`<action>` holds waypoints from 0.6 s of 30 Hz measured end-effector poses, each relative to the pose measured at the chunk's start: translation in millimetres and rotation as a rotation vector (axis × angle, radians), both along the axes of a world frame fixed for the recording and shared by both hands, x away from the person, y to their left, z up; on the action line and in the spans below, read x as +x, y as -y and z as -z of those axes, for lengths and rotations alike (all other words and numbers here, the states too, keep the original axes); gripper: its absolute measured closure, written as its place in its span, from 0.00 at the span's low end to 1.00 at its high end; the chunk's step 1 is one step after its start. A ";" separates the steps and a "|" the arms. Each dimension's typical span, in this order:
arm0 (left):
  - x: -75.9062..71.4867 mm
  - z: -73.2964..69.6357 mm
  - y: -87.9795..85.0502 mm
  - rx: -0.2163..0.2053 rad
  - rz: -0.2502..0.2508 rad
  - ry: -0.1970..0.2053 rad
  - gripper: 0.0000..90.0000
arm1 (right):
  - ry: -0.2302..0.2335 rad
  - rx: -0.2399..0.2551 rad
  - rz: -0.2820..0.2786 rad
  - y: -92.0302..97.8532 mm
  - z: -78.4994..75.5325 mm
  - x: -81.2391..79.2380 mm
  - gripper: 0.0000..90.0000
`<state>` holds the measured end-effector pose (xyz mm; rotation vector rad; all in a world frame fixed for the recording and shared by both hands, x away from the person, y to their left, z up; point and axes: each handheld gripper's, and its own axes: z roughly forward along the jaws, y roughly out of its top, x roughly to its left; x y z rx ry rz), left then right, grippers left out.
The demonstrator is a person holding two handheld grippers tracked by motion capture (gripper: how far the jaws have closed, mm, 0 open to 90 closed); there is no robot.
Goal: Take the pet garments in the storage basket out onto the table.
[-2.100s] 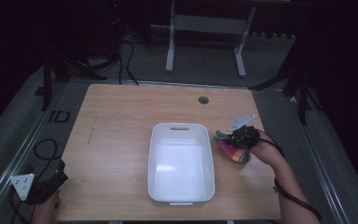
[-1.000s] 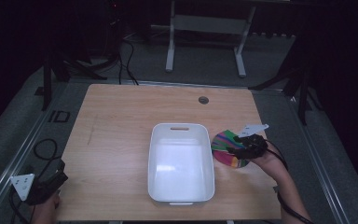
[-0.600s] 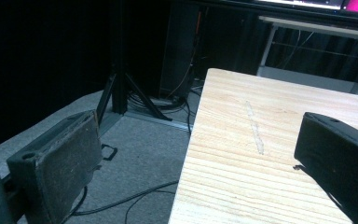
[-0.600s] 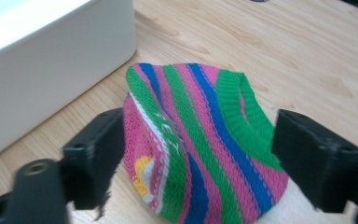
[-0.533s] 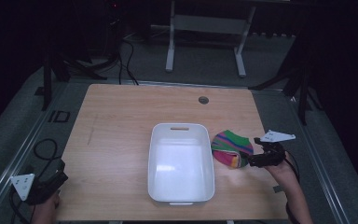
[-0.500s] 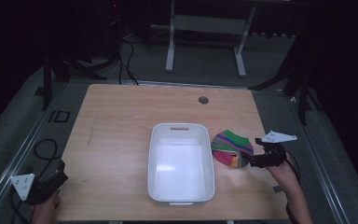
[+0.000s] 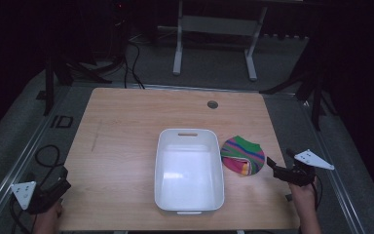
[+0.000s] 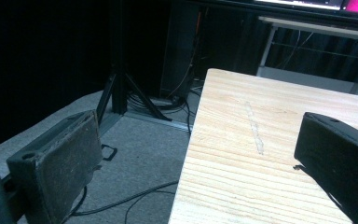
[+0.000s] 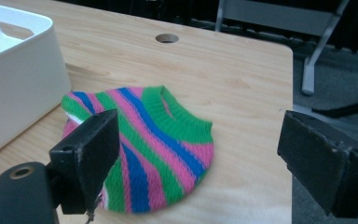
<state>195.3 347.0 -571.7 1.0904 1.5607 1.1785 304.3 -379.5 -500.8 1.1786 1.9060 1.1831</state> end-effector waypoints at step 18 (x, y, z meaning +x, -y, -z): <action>0.0 0.0 0.2 0.001 -0.002 0.000 0.01 | 0.025 0.060 0.212 21.3 45.8 -44.8 0.13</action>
